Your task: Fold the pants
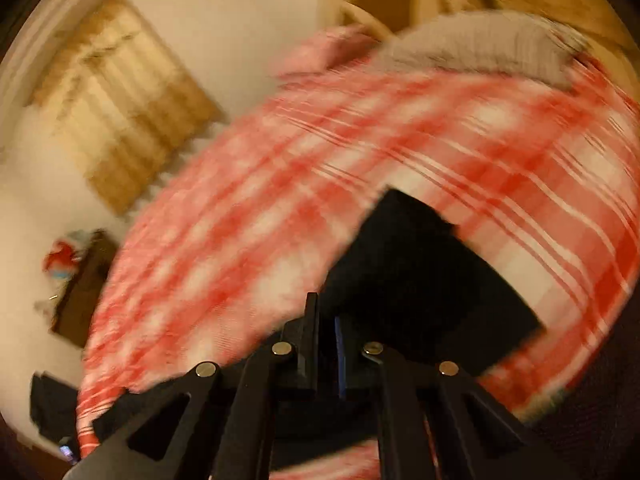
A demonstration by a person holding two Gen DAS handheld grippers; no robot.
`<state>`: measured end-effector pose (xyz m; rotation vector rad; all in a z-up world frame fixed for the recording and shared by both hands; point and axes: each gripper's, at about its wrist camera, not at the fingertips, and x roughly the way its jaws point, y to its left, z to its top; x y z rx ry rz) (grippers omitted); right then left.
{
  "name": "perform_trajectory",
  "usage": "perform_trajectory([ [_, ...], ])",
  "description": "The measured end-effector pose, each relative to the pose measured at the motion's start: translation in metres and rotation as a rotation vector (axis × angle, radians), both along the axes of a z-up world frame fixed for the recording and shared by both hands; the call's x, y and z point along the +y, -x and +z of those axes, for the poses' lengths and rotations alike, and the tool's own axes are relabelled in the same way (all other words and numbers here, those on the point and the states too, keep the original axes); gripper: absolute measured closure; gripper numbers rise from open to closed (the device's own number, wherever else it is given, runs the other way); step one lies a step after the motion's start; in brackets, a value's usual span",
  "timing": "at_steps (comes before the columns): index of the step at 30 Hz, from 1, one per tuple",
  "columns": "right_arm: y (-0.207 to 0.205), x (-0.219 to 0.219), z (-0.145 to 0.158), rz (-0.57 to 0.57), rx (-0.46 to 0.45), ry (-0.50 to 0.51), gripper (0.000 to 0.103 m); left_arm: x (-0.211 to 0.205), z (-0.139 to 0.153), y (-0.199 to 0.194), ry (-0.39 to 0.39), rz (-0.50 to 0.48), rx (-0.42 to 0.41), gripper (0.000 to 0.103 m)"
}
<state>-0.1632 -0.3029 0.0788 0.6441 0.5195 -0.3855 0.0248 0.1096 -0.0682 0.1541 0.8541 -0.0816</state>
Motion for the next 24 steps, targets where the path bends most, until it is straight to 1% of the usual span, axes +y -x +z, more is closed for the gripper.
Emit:
perform_trajectory([
  [1, -0.002, 0.001, 0.009, 0.008, -0.036, 0.011, 0.097, 0.000, 0.000, 0.000, 0.002, 0.002, 0.001, 0.000],
  [2, 0.002, -0.001, 0.019, 0.014, -0.091, 0.014, 0.097, 0.000, 0.000, 0.000, 0.003, 0.002, 0.000, 0.000],
  [3, 0.005, -0.004, 0.021, 0.010, -0.106, 0.007, 0.097, 0.000, 0.000, 0.000, 0.002, 0.002, -0.001, 0.000],
  [4, 0.010, -0.009, 0.019, -0.010, -0.101, -0.010, 0.097, 0.000, 0.000, 0.001, 0.001, 0.000, -0.002, 0.000],
  [5, 0.016, -0.017, 0.011, -0.038, -0.076, -0.034, 0.097, 0.000, 0.000, 0.001, 0.001, -0.001, -0.004, 0.000],
  [7, 0.030, -0.032, -0.015, -0.115, 0.028, -0.075, 0.097, 0.001, 0.000, 0.001, 0.001, -0.006, -0.010, 0.000],
  [9, 0.045, -0.046, -0.053, -0.158, 0.122, -0.155, 0.096, 0.000, -0.001, 0.002, -0.005, -0.014, -0.013, 0.000],
  [10, 0.050, -0.050, -0.068, -0.165, 0.150, -0.198, 0.096, 0.000, -0.001, 0.001, -0.008, -0.017, -0.012, 0.000],
  [11, 0.060, -0.052, -0.073, -0.163, 0.074, -0.233, 0.096, 0.000, 0.000, 0.001, -0.010, -0.020, -0.011, 0.000],
  [13, 0.069, -0.053, -0.071, -0.188, 0.044, -0.286, 0.092, 0.000, 0.001, 0.000, -0.007, -0.022, -0.005, 0.000],
  [14, 0.072, -0.052, -0.068, -0.205, 0.036, -0.306, 0.084, 0.000, 0.001, 0.000, -0.003, -0.022, -0.004, 0.000],
  [15, 0.076, -0.047, -0.061, -0.239, 0.031, -0.285, 0.067, 0.001, 0.002, 0.001, 0.006, -0.020, -0.004, 0.000],
  [16, 0.081, -0.038, -0.053, -0.275, 0.027, -0.232, 0.056, 0.002, 0.002, 0.001, 0.013, -0.017, -0.005, 0.000],
  [17, 0.083, -0.017, -0.039, -0.295, 0.005, -0.132, 0.037, 0.003, 0.002, 0.001, 0.015, -0.015, -0.006, 0.000],
  [18, 0.081, -0.002, -0.031, -0.273, -0.022, -0.084, 0.027, 0.002, 0.002, 0.001, 0.010, -0.013, -0.008, 0.000],
  [19, 0.076, 0.014, -0.025, -0.224, -0.047, -0.057, 0.027, 0.001, 0.001, 0.001, 0.004, -0.013, -0.009, 0.000],
  [20, 0.068, 0.034, -0.023, -0.140, -0.072, -0.051, 0.027, 0.000, 0.001, 0.001, -0.003, -0.013, -0.009, 0.000],
  [21, 0.056, 0.053, -0.026, -0.048, -0.088, -0.073, 0.027, 0.000, 0.000, 0.001, -0.007, -0.012, -0.011, 0.000],
  [22, 0.040, 0.076, -0.036, 0.046, -0.086, -0.130, 0.027, -0.001, 0.000, 0.001, -0.007, -0.011, -0.013, 0.000],
  [23, 0.031, 0.086, -0.044, 0.083, -0.084, -0.163, 0.028, 0.000, 0.000, 0.000, -0.005, -0.010, -0.013, 0.000],
  [24, 0.015, 0.103, -0.059, 0.141, -0.084, -0.227, 0.039, 0.000, 0.000, 0.000, -0.002, -0.009, -0.016, 0.000],
])
